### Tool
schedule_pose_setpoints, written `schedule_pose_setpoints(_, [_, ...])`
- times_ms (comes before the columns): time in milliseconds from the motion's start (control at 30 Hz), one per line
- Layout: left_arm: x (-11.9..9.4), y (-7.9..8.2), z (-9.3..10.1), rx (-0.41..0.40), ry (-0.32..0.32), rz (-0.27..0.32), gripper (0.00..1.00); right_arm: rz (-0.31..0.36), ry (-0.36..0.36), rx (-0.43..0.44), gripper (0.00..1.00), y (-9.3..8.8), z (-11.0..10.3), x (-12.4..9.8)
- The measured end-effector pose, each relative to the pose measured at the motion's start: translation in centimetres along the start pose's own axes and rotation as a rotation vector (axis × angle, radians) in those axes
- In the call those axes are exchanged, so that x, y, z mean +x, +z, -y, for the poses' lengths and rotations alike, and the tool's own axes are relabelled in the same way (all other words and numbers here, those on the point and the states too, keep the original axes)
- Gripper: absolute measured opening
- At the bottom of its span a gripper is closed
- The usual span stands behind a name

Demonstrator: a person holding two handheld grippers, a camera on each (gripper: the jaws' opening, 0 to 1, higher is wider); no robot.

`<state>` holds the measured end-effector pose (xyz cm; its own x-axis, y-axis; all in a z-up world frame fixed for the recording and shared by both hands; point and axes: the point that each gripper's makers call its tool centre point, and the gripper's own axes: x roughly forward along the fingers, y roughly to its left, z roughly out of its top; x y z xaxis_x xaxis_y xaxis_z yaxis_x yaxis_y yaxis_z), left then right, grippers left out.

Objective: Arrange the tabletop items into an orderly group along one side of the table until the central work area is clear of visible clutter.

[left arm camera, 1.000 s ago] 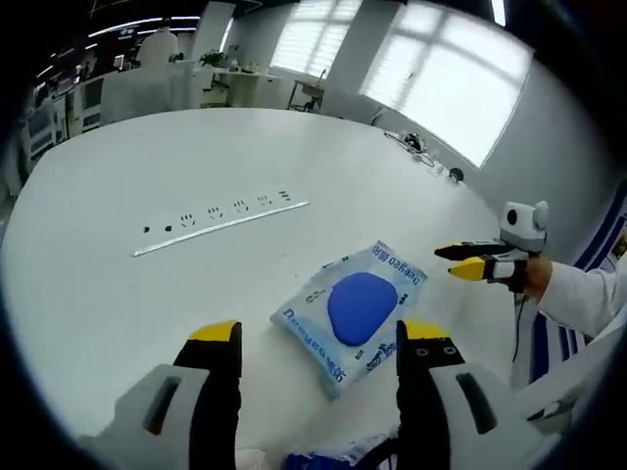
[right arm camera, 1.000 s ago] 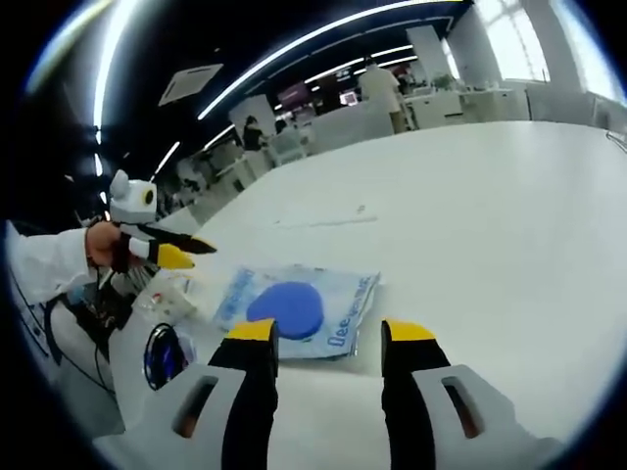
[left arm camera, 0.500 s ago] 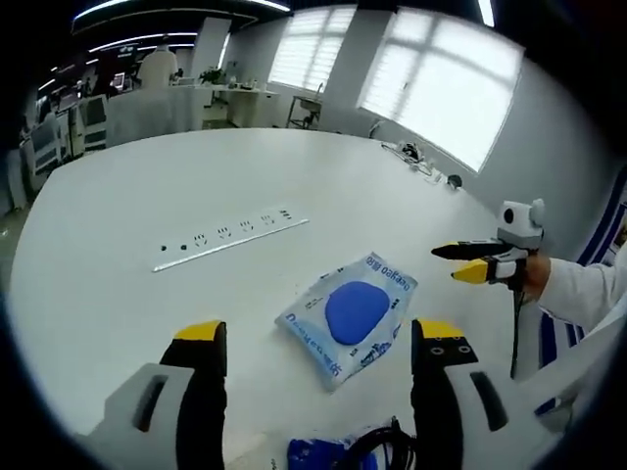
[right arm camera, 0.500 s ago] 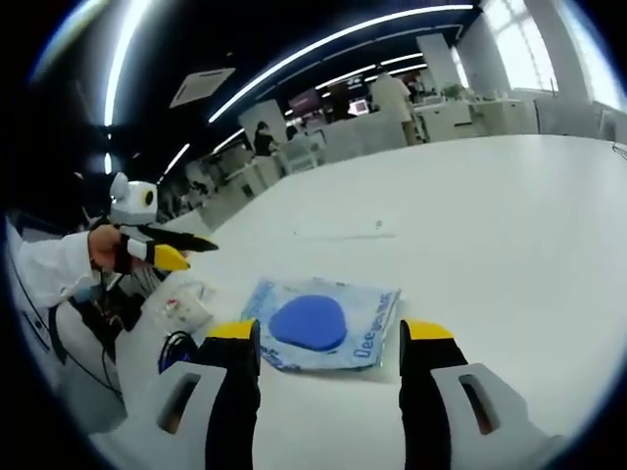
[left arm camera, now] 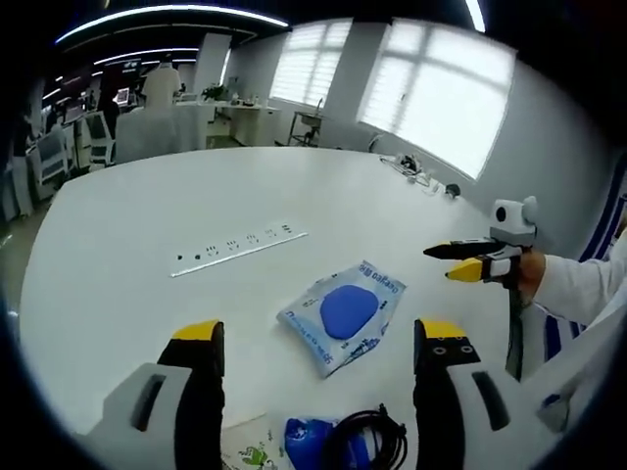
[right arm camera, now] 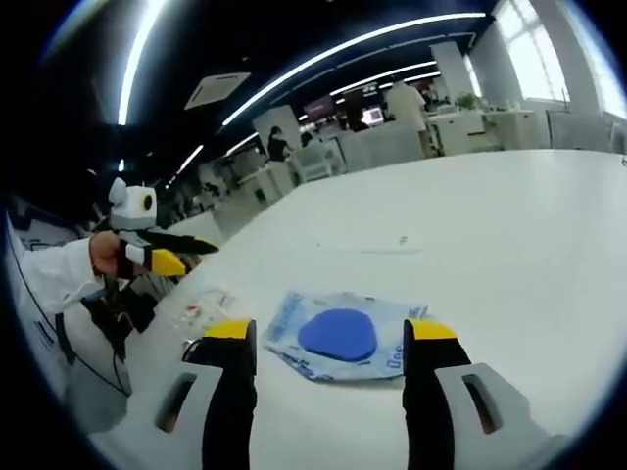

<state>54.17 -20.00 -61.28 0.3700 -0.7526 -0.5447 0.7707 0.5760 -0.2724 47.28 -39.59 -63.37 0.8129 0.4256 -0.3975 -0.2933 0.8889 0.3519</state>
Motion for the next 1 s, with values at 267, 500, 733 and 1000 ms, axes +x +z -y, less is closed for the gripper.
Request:
schedule_pose_setpoints(267, [-3.1, 0.5, 0.4, 0.001, 0.03, 0.053, 0.82, 0.01, 0.009, -0.037, 0.62, 0.7, -1.7, -0.4])
schedule_pose_setpoints(500, [-5.0, -0.2, 0.7, -0.008, 0.05, 0.07, 0.83, 0.017, 0.026, -0.05, 0.6, 1.1, -3.2, -0.5])
schedule_pose_setpoints(733, [-7.1, -1.7, 1.0, -0.029, 0.072, 0.078, 0.83, 0.012, 0.046, -0.075, 0.61, 1.0, -5.2, -0.6])
schedule_pose_setpoints(1000, [-9.1, -2.4, 0.9, -0.03, 0.108, 0.091, 0.83, -0.008, 0.062, -0.101, 0.61, 0.4, -6.7, -0.7])
